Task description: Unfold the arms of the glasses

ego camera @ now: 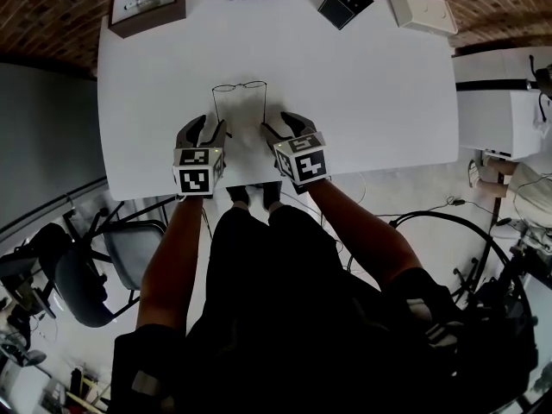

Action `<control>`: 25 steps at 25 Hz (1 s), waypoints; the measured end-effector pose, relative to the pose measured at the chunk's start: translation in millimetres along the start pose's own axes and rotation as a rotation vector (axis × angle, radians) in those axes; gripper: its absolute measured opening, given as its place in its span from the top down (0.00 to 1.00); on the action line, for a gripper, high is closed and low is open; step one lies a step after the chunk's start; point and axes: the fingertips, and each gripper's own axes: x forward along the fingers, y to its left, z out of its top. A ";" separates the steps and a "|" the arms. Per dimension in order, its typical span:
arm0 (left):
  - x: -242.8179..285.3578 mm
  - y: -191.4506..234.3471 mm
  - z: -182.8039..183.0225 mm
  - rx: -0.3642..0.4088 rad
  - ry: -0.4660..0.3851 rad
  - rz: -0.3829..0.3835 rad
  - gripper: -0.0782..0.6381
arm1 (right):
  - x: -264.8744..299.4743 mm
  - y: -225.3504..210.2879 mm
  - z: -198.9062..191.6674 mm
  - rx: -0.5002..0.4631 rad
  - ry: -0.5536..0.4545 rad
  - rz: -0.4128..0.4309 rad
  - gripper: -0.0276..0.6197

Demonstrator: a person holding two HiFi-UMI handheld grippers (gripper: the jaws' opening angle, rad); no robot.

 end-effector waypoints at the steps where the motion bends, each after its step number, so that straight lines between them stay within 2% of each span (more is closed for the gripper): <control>1: -3.4 -1.5 2.7 0.003 -0.011 -0.001 0.63 | -2.8 1.3 4.6 -0.003 -0.012 0.003 0.67; 3: -11.5 -4.7 9.0 -0.004 -0.037 -0.009 0.63 | -9.0 2.9 15.0 -0.018 -0.040 0.003 0.67; 9: -46.6 -9.9 40.5 -0.097 -0.165 -0.035 0.63 | -35.2 5.6 49.0 -0.033 -0.138 0.015 0.67; 12: -69.8 -20.2 62.1 -0.094 -0.258 -0.071 0.63 | -56.9 14.2 69.4 -0.053 -0.204 0.027 0.67; 16: -91.7 -33.4 86.9 -0.083 -0.331 -0.117 0.63 | -82.7 26.0 98.0 -0.083 -0.274 0.049 0.67; 17: -98.9 -36.4 93.2 -0.098 -0.354 -0.136 0.65 | -88.8 30.1 104.4 -0.088 -0.287 0.059 0.68; 19: -114.7 -40.6 105.7 -0.126 -0.404 -0.166 0.81 | -100.7 37.0 115.5 -0.089 -0.313 0.074 0.73; 20: -122.0 -42.3 111.5 -0.122 -0.424 -0.167 0.82 | -106.8 39.8 120.1 -0.090 -0.328 0.079 0.77; 23: -140.1 -48.7 124.3 -0.045 -0.454 -0.135 0.84 | -125.2 48.8 131.5 -0.108 -0.375 0.092 0.87; 25: -151.5 -53.3 130.1 -0.033 -0.464 -0.138 0.87 | -136.9 55.8 138.0 -0.118 -0.399 0.105 0.89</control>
